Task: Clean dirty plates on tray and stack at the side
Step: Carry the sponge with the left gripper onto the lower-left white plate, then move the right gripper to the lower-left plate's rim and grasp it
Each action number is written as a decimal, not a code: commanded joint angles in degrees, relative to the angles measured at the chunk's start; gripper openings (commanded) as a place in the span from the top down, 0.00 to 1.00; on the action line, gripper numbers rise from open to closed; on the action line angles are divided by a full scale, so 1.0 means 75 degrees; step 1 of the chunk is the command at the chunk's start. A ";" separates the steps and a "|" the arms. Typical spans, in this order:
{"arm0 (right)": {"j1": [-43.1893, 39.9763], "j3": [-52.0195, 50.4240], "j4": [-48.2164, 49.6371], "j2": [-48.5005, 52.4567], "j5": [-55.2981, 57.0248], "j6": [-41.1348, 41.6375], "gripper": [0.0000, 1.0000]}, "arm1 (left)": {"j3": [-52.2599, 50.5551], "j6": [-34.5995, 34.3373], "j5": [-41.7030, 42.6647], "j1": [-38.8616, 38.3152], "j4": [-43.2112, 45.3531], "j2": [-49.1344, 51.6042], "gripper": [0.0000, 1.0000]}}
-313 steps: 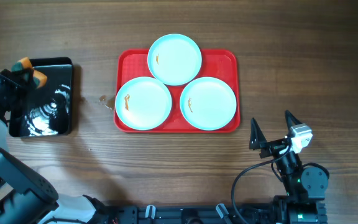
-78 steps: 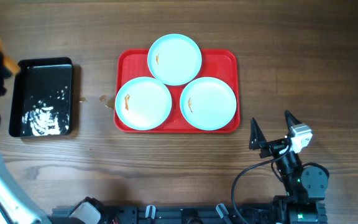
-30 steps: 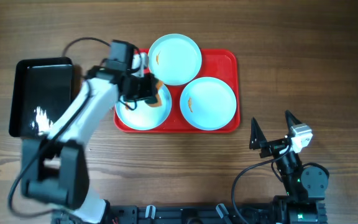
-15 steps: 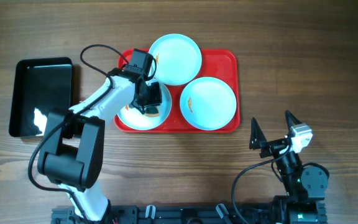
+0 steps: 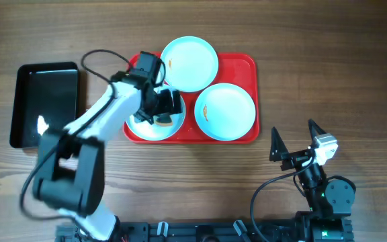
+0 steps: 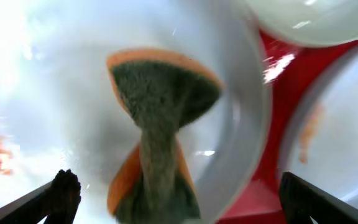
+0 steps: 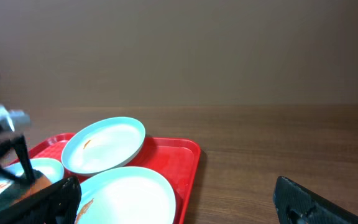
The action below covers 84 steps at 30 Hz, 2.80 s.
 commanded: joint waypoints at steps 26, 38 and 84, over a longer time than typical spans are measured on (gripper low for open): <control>-0.0029 -0.0012 0.1186 0.0000 -0.3229 0.9410 0.00 | -0.0283 -0.1524 -0.1346 -0.0003 0.0507 -0.1361 0.00; -0.0029 0.2602 0.2614 0.2702 -0.6508 0.6980 0.01 | -0.0286 -0.1501 -0.1349 -0.0012 0.0641 -0.0166 0.00; 0.4010 0.9655 -0.2696 1.4417 -0.0857 0.2932 0.44 | -0.0291 -0.1903 -0.1810 -0.0012 0.1008 0.0035 0.00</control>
